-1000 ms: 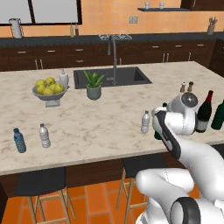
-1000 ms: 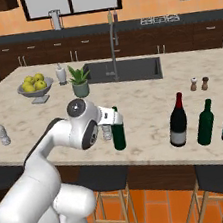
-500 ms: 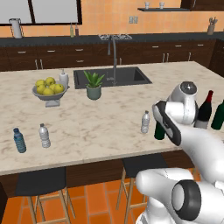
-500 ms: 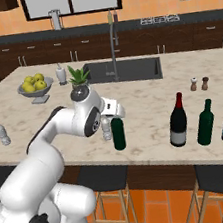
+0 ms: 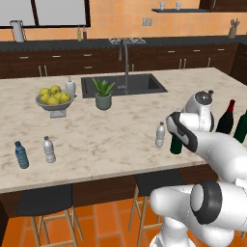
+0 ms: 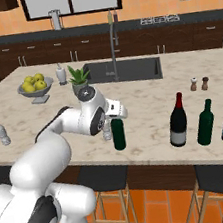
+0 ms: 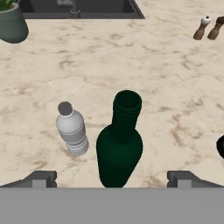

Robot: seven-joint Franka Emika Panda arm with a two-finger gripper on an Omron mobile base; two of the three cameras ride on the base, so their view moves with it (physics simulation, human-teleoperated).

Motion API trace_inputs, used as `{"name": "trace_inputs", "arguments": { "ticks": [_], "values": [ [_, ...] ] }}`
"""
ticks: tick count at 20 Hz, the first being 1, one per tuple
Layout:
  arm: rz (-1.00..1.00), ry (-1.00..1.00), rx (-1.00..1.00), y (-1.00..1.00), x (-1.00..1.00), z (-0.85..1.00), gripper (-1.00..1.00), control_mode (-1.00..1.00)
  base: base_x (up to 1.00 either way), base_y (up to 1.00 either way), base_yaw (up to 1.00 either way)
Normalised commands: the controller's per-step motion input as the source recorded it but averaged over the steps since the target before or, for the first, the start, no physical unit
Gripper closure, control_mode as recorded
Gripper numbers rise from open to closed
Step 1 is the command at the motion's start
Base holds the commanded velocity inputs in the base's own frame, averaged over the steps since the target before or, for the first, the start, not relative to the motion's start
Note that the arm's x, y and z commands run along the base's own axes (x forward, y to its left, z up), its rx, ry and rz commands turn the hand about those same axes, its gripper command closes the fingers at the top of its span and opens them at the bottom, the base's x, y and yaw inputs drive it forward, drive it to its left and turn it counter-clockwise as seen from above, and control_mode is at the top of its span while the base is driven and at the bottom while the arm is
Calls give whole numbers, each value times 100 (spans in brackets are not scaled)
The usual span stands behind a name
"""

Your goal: Move the plastic bottles in the middle to the plastics group, and the glass bottles in the middle to the glass group.

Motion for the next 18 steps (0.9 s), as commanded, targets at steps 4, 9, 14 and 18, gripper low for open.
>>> {"name": "trace_inputs", "arguments": {
  "ticks": [4,9,14,18],
  "values": [
    [1,0,0,-1,1,-50,-100,-100,0,0,0],
    [0,0,0,-2,14,-23,-100,-100,0,0,0],
    [0,1,0,-10,25,0,-100,-100,0,0,0],
    [0,0,0,-9,9,0,-100,-100,0,0,0]
  ]
}}
